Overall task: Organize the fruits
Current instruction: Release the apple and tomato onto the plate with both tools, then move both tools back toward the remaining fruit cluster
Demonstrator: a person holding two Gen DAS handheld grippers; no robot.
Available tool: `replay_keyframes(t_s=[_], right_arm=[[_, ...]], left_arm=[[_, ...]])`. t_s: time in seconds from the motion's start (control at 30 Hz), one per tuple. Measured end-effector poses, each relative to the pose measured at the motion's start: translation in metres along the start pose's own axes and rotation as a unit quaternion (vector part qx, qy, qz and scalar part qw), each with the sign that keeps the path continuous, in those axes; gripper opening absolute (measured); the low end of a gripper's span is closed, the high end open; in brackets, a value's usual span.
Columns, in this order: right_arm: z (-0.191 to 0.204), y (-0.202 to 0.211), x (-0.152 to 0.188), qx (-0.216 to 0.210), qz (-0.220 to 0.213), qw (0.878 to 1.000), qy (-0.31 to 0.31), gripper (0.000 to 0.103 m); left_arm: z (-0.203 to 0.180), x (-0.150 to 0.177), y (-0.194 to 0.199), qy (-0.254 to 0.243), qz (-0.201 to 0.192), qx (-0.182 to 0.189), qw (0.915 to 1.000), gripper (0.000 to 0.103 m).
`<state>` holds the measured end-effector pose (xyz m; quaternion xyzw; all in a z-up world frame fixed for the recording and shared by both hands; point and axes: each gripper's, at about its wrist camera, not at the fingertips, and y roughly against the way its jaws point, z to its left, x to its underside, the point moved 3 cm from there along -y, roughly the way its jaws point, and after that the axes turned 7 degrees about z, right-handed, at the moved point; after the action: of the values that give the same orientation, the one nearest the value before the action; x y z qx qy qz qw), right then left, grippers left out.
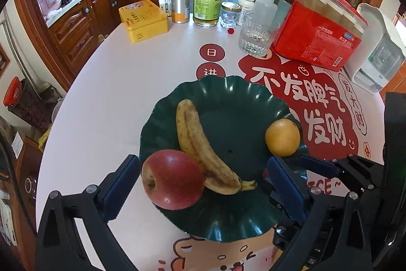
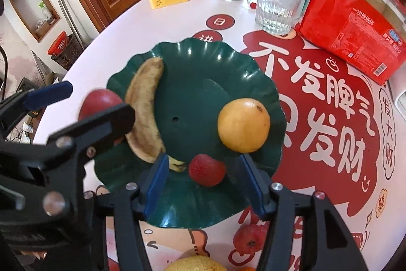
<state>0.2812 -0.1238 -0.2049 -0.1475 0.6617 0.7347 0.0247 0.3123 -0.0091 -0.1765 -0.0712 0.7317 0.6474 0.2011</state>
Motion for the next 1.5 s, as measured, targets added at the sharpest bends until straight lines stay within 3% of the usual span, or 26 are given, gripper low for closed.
replay_keyframes(t_s=[0.67, 1.5], right_arm=[[-0.001, 0.052, 0.022, -0.014, -0.038, 0.999, -0.021, 0.059], [-0.003, 0.130, 0.083, -0.020, -0.093, 0.994, -0.047, 0.059]], left_arm=[[-0.009, 0.021, 0.076, -0.015, -0.049, -0.007, 0.9986, 0.103], [-0.015, 0.084, 0.151, -0.028, -0.078, -0.034, 0.9960, 0.103]])
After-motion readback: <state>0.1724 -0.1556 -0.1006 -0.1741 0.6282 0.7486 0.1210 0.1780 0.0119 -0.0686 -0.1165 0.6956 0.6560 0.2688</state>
